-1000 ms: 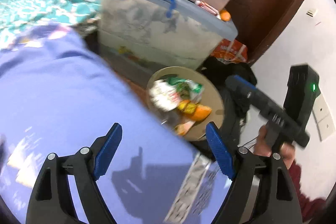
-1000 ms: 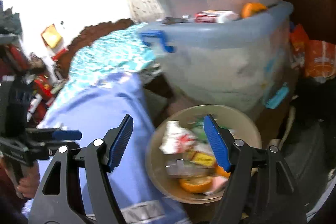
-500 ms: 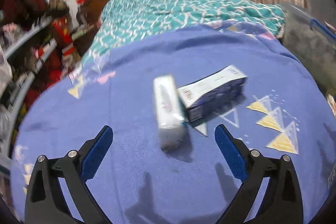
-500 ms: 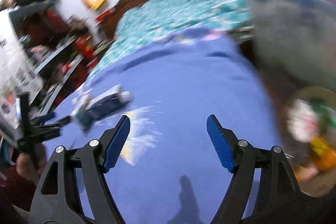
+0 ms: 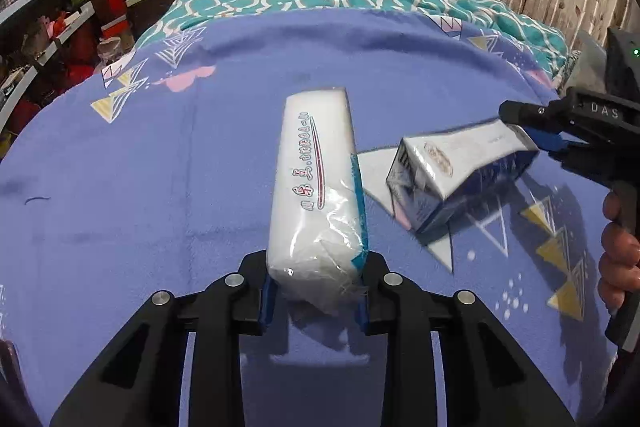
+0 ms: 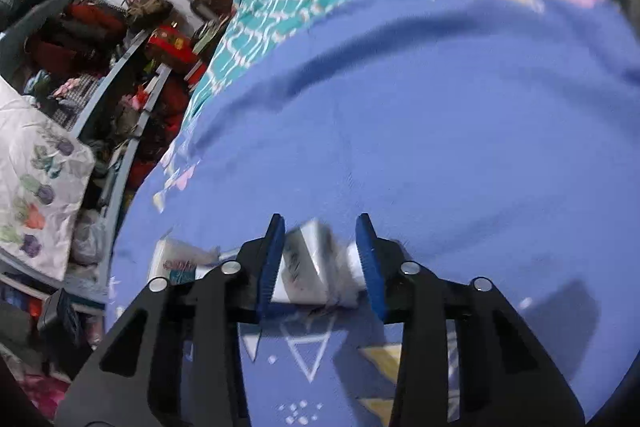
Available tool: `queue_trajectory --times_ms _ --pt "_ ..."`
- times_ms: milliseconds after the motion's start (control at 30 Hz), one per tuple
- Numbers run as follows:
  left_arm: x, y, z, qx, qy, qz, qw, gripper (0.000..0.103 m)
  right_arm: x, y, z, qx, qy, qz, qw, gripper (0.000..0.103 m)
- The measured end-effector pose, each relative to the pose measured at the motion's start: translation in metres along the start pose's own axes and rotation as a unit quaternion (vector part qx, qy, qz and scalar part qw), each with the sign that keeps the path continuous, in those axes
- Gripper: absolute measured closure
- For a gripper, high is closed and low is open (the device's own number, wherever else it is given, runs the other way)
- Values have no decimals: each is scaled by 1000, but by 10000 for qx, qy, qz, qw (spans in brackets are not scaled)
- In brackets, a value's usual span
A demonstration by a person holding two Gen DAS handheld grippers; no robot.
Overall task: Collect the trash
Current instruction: 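Grasp the white tissue pack with the left gripper while the right reaches toward the blue carton, then hold the tissue pack in the left gripper while the right gripper grasps the blue milk carton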
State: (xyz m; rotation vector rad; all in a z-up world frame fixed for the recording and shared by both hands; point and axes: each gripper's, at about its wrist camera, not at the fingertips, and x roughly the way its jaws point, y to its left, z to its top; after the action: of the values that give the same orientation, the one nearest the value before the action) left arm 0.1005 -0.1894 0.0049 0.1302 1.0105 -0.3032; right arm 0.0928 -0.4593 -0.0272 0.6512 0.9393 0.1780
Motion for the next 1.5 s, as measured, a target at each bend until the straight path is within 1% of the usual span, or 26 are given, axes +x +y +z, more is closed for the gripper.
queue_trajectory --times_ms 33,67,100,167,233,267,300,333,367,400,433,467,500,567,633,700,800,867,1067,1100,1167,1300,1500 --pt "-3 3 -4 -49 52 -144 9999 75 -2 4 -5 -42 75 29 10000 64" --pt "-5 5 -7 -71 76 -239 9997 75 -7 8 -17 -101 292 178 9994 64" --pt "-10 6 -13 -65 98 -367 9993 76 -13 13 -31 -183 441 342 9983 64" --pt "-19 10 -25 -66 141 -636 9979 75 -23 26 -59 -437 702 505 9953 62" --pt "-24 14 -34 -93 150 -734 9971 75 -35 45 -102 -927 1113 700 9870 62" --pt "-27 17 -40 -125 155 -822 9964 75 -40 53 -119 -1172 1231 766 9825 62" --pt "-29 20 -42 -164 164 -882 9958 75 -50 65 -139 -1590 1261 738 9764 62" --pt "-30 23 -45 -217 173 -947 9951 75 -57 71 -146 -1818 1152 626 9746 62" --pt "-31 26 -48 -271 181 -999 9945 75 -64 76 -151 -2060 894 369 9738 57" --pt "-32 30 -49 -335 199 -1050 9937 75 -71 81 -152 -2216 592 95 9733 51" --pt "-32 32 -50 -373 217 -1085 9932 75 -75 84 -152 -2287 333 -68 9729 37" --pt "-33 33 -51 -396 224 -1096 9929 75 -77 87 -150 -2323 71 -186 9724 29" --pt "-33 34 -52 -397 226 -1086 9930 75 -75 89 -145 -2325 -35 -237 9723 28" --pt "-35 35 -53 -399 232 -1072 9932 75 -68 94 -139 -2343 -91 -292 9717 24" --pt "-39 38 -58 -403 221 -1063 9933 75 -55 101 -136 -2452 -239 -529 9677 22" --pt "-40 42 -61 -412 209 -1060 9933 75 -40 103 -135 -2498 -324 -723 9651 21" --pt "-43 46 -66 -356 135 -948 9948 75 -26 98 -133 -2263 -262 -713 9711 21" --pt "-45 45 -71 -262 61 -826 9962 75 -18 95 -133 -2158 -274 -820 9726 21" --pt "-47 42 -77 -70 -150 -629 9979 73 0 86 -150 -1756 -223 -893 9801 20" --pt "-46 41 -78 -38 -174 -596 9981 73 -1 88 -153 -1789 -304 -939 9789 20" --pt "-43 41 -80 -7 -184 -574 9982 72 0 87 -153 -1763 -312 -1007 9787 20" --pt "-44 38 -84 78 -294 -502 9983 72 -3 81 -152 -1563 -378 -871 9831 20" --pt "-44 37 -86 155 -396 -465 9980 72 -2 82 -152 -1661 -334 -967 9808 18"
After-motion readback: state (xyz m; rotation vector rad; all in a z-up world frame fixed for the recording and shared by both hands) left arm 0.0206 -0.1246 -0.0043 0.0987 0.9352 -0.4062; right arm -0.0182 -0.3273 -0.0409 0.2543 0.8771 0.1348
